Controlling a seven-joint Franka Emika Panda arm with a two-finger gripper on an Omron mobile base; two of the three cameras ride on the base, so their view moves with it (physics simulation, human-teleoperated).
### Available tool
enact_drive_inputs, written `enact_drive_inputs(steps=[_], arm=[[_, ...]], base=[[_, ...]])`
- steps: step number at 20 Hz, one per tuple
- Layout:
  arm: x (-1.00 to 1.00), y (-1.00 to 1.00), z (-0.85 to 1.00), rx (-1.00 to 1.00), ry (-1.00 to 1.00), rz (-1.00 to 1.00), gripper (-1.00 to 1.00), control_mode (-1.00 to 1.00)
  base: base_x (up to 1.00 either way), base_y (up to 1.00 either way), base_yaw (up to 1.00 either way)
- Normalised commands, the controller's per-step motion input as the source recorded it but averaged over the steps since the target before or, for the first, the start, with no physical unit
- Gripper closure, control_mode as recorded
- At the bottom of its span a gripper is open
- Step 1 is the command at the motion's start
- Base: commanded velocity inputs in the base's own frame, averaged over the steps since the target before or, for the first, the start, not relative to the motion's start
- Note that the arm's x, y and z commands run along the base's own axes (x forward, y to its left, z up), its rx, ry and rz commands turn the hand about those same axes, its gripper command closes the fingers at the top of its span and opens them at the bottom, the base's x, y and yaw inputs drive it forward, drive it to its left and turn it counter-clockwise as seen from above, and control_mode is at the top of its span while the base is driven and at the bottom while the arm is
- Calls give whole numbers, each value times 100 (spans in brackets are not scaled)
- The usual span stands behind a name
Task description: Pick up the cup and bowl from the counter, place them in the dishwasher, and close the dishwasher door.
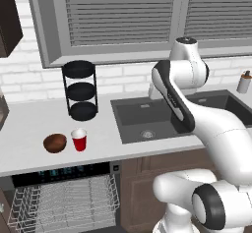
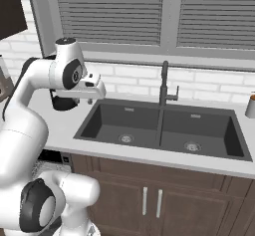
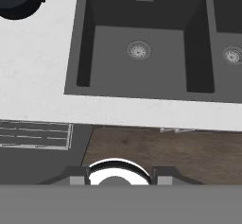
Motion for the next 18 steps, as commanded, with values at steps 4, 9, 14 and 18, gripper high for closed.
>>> enact_drive_inputs(steps=[4, 9, 14, 18], arm=[[0, 9, -1, 0, 0, 0, -100, -100], [-5, 51, -1, 0, 0, 0, -100, -100], [-23, 71, -2, 0, 0, -1, -100, -100], [-14, 84, -9, 0, 3, -7, -100, -100]], base=[[0, 0, 0], [0, 0, 0], [0, 0, 0], [0, 0, 0]])
